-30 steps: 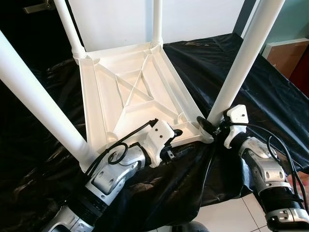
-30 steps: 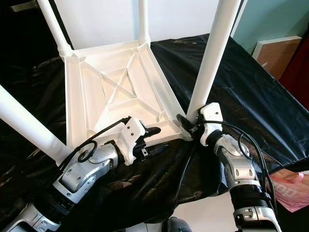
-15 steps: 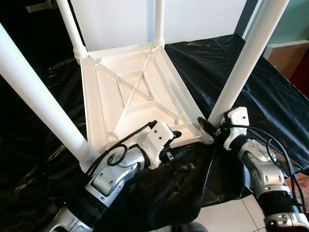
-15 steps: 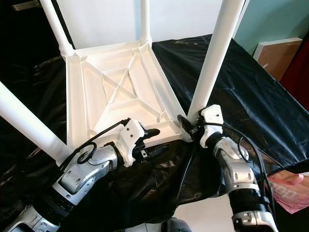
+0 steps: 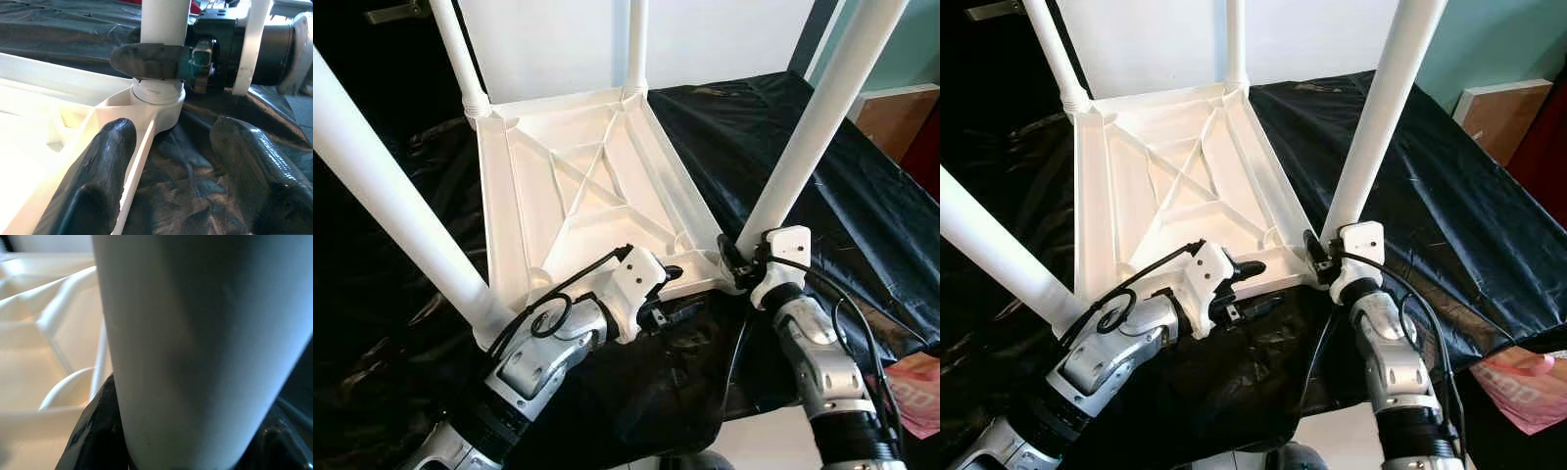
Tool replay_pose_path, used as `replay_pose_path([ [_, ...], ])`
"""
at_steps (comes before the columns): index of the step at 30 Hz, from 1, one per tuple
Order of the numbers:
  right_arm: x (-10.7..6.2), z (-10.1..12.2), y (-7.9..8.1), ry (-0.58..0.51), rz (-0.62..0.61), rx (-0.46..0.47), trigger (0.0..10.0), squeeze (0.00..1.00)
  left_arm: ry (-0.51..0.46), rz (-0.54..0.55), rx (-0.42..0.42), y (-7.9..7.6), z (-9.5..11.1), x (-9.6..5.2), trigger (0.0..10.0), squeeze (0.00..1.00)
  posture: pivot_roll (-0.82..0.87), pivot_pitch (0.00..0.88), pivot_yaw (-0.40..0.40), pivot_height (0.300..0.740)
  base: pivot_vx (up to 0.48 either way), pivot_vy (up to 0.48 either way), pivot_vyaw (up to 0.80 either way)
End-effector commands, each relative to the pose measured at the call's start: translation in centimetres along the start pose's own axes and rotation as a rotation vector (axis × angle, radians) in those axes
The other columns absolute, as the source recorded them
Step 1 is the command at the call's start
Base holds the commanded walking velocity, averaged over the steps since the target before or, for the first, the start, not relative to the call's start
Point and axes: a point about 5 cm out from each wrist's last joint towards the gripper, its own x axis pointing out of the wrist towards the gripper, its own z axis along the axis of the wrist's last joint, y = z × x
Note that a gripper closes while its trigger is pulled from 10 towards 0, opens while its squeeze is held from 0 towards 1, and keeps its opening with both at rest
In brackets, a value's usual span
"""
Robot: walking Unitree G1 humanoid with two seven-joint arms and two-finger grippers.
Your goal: Building children table
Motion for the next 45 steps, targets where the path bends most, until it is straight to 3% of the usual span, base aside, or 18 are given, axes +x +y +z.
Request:
replay_pose_path([
  [1,-1.1,-1.9,-0.7,0.103,-0.114,-0.021,10.0,0.0,0.012,-0.135,-0.006,-0.9,-0.2,-0.2,10.0,0.0,-0.01,0.125,-0.05,0.74,0.0,0.0,0.0],
  [11,-2.2,-2.6,0.5,0.158,-0.355,0.005,10.0,0.0,0.018,-0.132,-0.011,-0.9,-0.3,-0.5,10.0,0.0,-0.01,0.139,-0.031,0.74,0.0,0.0,0.0],
  [18,-2.0,-2.4,0.3,0.155,-0.376,0.007,10.0,0.0,0.019,-0.139,-0.004,-0.5,-0.1,-0.4,10.0,0.0,-0.02,0.135,-0.018,0.74,0.0,0.0,0.0],
  [19,-1.8,-2.0,0.0,0.136,-0.37,-0.003,10.0,0.08,0.023,-0.141,0.006,-0.1,0.0,-0.4,10.0,0.0,-0.03,0.131,-0.012,0.74,0.0,0.0,0.0],
  [22,-1.8,-2.0,0.0,0.136,-0.37,-0.003,10.0,0.08,0.023,-0.141,0.006,-0.1,0.0,-0.4,10.0,0.0,-0.03,0.131,-0.012,0.74,0.0,0.0,0.0],
  [23,-1.7,-1.8,-0.1,0.125,-0.348,-0.001,10.0,1.0,0.025,-0.14,0.011,0.1,0.0,-0.4,10.0,0.0,-0.03,0.131,-0.012,0.74,0.0,0.0,0.0],
  [27,-1.3,-1.1,-0.1,0.092,-0.268,0.009,10.0,1.0,0.029,-0.139,0.018,0.4,0.1,-0.5,10.0,0.0,-0.03,0.139,-0.013,0.74,0.0,0.0,0.0],
  [31,-0.8,0.0,-0.6,0.03,-0.181,0.006,10.0,1.0,0.039,-0.12,0.048,1.7,0.5,-0.9,10.0,0.0,-0.04,0.146,-0.016,0.74,0.0,0.0,0.0],
  [36,-1.3,0.3,-0.2,0.011,-0.074,0.026,10.0,1.0,0.035,-0.096,0.057,2.6,0.8,-1.1,10.0,0.0,-0.05,0.144,-0.017,0.74,0.0,0.0,0.0],
  [37,-1.7,0.4,0.1,0.004,-0.041,0.032,10.0,0.93,0.027,-0.09,0.05,2.7,0.9,-1.1,10.0,0.0,-0.05,0.142,-0.016,0.74,0.0,0.0,0.0],
  [38,-1.7,0.4,0.1,0.004,-0.041,0.032,10.0,0.93,0.027,-0.09,0.05,2.7,0.9,-1.1,10.0,0.0,-0.05,0.142,-0.016,0.74,0.0,0.0,0.0],
  [39,-2.3,0.4,0.3,-0.004,-0.014,0.041,10.0,0.0,0.012,-0.088,0.035,2.7,1.0,-1.2,10.0,0.0,-0.06,0.141,-0.015,0.74,0.0,0.0,0.0],
  [40,-3.1,0.3,0.5,-0.008,0.026,0.05,10.0,0.0,-0.008,-0.09,0.013,2.5,1.2,-1.2,10.0,0.0,-0.06,0.14,-0.012,0.74,0.0,0.0,0.0],
  [42,-3.1,0.3,0.5,-0.008,0.026,0.05,10.0,0.0,-0.008,-0.09,0.013,2.5,1.2,-1.2,10.0,0.0,-0.06,0.14,-0.012,0.74,0.0,0.0,0.0],
  [43,-5.4,0.0,0.9,-0.002,0.118,0.049,10.0,0.0,-0.055,-0.108,-0.051,1.8,1.7,-1.8,10.0,0.0,-0.05,0.149,-0.011,0.74,0.0,0.0,0.0],
  [45,-6.0,-0.1,1.0,0.003,0.149,0.044,10.0,0.0,-0.071,-0.115,-0.076,1.5,2.0,-2.2,10.0,0.0,-0.04,0.156,-0.011,0.74,0.0,0.0,0.0],
])
